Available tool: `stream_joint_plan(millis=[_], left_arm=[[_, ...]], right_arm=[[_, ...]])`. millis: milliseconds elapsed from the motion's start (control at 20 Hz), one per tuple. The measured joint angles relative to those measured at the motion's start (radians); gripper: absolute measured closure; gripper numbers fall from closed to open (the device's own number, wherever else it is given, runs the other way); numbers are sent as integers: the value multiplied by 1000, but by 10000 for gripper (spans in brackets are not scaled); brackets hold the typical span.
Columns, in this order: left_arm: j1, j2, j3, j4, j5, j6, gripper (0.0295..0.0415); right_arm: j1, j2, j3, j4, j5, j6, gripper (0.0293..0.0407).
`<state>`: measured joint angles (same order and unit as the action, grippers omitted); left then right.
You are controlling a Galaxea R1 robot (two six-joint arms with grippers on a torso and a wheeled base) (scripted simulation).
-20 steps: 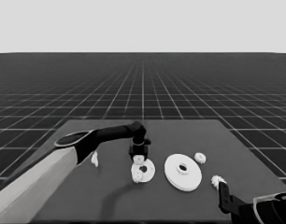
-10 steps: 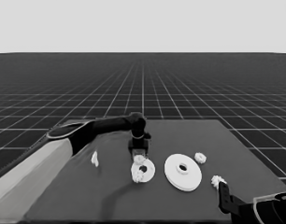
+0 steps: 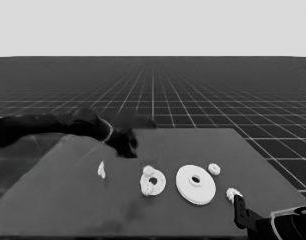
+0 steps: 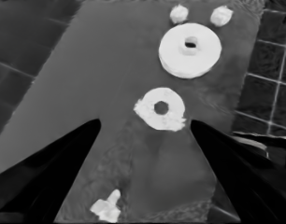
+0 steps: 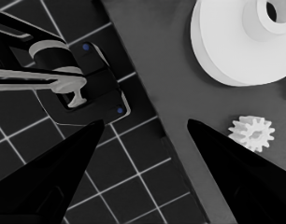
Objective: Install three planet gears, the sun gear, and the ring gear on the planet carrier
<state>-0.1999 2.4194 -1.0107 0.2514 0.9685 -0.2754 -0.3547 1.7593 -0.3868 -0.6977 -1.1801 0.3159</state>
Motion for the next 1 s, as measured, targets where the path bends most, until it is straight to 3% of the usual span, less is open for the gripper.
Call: stream_joint_plan(millis=[50,150,400,450,500,650,800,900,1000], left_arm=[[-61,-286,241,24,-120,258,310],[-114,-539,472,47,-232,499,323],[-140,-656,585,58,-288,617,326],[-141,-660,588,58,-290,621,326],[-142,-662,590,58,-291,623,326],[-142,-664,592,59,-292,626,326],[-142,-664,593,59,-292,626,326],[-142,-664,593,59,-292,626,326],[-142,-664,593,59,-292,626,326]], right_arm=[[0,0,0,0,0,0,315],[0,0,0,0,0,0,315],[0,0,0,0,0,0,315],[314,147,-314,440,-59,227,305],[394,294,-654,539,-133,311,307],[389,547,-1189,590,-237,340,314],[385,624,-1350,598,-259,319,315],[384,639,-1382,599,-262,313,315],[266,685,-1476,536,-162,280,315]])
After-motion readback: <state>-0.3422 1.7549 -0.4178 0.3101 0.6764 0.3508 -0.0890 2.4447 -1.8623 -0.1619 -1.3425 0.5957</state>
